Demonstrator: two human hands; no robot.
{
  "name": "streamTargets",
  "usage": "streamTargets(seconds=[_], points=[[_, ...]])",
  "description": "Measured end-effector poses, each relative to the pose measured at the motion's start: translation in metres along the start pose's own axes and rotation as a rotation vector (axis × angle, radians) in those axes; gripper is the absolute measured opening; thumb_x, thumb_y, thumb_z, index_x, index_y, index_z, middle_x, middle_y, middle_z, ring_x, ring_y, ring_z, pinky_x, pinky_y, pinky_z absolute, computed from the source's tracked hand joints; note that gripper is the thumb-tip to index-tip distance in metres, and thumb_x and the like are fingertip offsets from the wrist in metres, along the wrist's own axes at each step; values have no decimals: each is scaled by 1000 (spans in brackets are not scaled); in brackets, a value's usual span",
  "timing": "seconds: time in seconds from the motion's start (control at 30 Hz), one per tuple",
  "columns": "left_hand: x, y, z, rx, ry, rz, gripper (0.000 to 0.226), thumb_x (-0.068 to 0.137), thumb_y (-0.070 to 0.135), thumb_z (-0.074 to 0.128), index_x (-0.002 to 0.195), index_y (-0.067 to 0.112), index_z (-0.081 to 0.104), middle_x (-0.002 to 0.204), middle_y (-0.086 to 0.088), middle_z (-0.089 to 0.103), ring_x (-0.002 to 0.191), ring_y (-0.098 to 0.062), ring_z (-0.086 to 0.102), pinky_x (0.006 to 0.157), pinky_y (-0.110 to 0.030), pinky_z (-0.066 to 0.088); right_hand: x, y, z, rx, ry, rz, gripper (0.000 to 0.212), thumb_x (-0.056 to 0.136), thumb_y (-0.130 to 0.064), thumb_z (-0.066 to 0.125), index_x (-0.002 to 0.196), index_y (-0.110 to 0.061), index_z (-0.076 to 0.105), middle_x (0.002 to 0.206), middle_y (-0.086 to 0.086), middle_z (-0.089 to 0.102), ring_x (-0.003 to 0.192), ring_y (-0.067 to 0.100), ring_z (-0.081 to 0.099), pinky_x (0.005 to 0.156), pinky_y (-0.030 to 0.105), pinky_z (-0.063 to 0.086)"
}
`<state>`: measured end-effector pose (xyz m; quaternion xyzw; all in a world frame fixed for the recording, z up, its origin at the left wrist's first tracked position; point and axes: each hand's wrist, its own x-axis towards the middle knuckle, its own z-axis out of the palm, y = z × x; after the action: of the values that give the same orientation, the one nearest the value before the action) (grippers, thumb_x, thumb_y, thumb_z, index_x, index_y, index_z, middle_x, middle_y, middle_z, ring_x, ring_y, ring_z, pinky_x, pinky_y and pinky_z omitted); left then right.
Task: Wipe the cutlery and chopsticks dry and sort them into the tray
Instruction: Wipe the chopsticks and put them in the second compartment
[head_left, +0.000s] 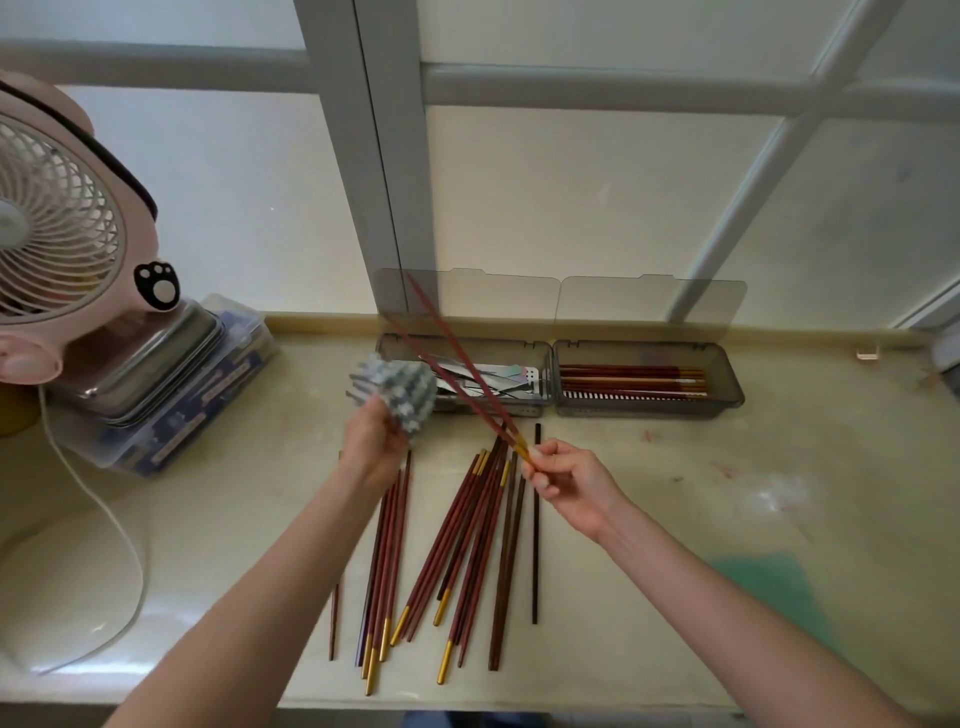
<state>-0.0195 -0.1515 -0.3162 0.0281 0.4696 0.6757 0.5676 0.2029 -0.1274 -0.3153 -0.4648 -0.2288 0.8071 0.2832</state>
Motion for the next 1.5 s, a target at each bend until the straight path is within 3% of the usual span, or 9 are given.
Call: streamTargets(seconds=[0.3,0.43,0.57,0.67,0.97,1.1,1.23,1.37,1.5], points=[[-37,-51,35,435,-75,-54,21,96,6,39,98,2,60,89,-11,67,72,-16,66,63,-24,52,11,12,33,-108,28,-15,11,87,10,53,81,1,55,58,11,63,44,12,59,41,15,47],[-39,-49,36,523,-20,-38,17,92,-2,43,85,5,58,75,-7,64,55,-9,63,56,-21,51,5,8,24,-104,-115,-65,13,91,1,53,98,4,63,82,15,72,70,20,71,59,20,56],[-34,-44,33,663,45,-36,18,90,-3,46,101,-3,59,80,-9,64,76,-20,62,68,-30,51,3,0,14,-620,128,-282,13,89,-20,62,96,-10,68,90,7,69,68,13,66,56,21,48],[-43,-45,44,878,-148,-123,20,91,-1,48,107,-2,60,87,-4,63,80,-15,61,67,-23,49,8,-12,17,-671,168,-442,22,93,-29,54,111,-18,62,107,0,65,97,12,60,81,25,48],[-48,-63,54,1098,-298,-145,18,89,5,54,104,-1,63,106,-17,65,101,-28,62,94,-41,49,13,-41,18,-365,29,-257,20,96,-5,47,111,3,58,83,13,69,81,26,71,79,32,57],[-53,-69,46,1207,-314,-110,18,90,-1,48,86,2,66,88,-9,64,86,-20,62,82,-31,52,26,-109,-5,-41,165,-420,10,97,-4,44,94,-3,54,81,12,63,76,24,71,77,38,59],[-56,-63,34,894,-203,-185,21,92,-2,43,86,2,63,87,-12,66,81,-20,64,77,-31,53,45,-169,-46,-517,321,-690,11,95,-8,52,92,-14,60,88,7,69,89,23,70,85,35,55],[-57,-48,32,700,-152,-190,22,94,0,41,95,2,63,82,-8,68,71,-14,66,63,-25,54,75,-157,-93,-1312,384,-562,16,94,-10,53,92,-20,66,92,4,67,81,21,60,68,31,47],[-57,-30,22,635,-75,-117,23,93,-1,41,92,2,63,79,-9,69,73,-19,64,65,-29,54,98,-145,-132,-1683,403,-445,22,92,-6,52,95,-24,65,94,11,68,82,27,59,65,32,44]])
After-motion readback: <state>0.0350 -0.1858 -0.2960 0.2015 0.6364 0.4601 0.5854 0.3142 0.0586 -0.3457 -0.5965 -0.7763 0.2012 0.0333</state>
